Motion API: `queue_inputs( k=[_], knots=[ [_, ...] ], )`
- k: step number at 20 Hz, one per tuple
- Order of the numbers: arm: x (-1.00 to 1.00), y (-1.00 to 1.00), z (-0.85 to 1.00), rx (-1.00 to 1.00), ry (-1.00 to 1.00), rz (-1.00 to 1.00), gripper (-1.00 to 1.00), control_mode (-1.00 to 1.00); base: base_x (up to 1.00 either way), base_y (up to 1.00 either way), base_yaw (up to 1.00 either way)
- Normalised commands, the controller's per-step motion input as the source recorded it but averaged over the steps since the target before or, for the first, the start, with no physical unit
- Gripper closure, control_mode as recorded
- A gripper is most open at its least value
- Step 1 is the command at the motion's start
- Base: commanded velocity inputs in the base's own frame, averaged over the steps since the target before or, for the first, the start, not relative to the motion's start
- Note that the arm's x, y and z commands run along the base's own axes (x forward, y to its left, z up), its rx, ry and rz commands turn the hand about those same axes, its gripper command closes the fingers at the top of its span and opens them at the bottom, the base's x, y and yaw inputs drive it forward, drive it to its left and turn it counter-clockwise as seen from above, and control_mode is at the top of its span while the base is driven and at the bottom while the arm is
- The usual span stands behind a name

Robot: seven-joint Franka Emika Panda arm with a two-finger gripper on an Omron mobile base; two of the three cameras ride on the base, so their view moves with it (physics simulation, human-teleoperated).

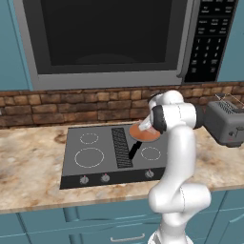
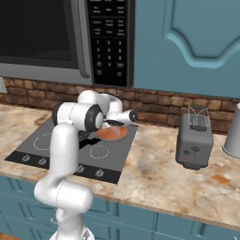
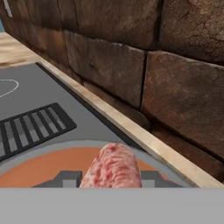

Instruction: Retrieve the steak from the fridge and place it on the saucepan with marinade on the stove.

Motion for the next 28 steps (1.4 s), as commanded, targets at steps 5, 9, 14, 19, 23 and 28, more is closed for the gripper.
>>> queue_inputs(
  k=[5,9,14,19,23,28],
  knots=[
    [0.05,0.0,-0.21,0.0,0.0,0.0,1.0,-1.0,0.0,0.0,0.0],
    [0.13,0.0,-0.27,0.0,0.0,0.0,1.0,-1.0,0.0,0.0,0.0],
    [0.06,0.05,-0.28,0.0,0.0,0.0,1.0,-1.0,0.0,0.0,0.0],
    [0.0,0.12,-0.26,0.0,0.0,0.0,-1.0,-1.0,0.0,0.0,0.0],
    [0.0,0.28,-0.2,0.0,0.0,0.01,-1.0,-1.0,0.0,0.0,0.0],
    [-0.03,0.35,-0.07,0.0,0.0,0.01,-1.0,-1.0,0.0,0.0,0.0]
  ],
)
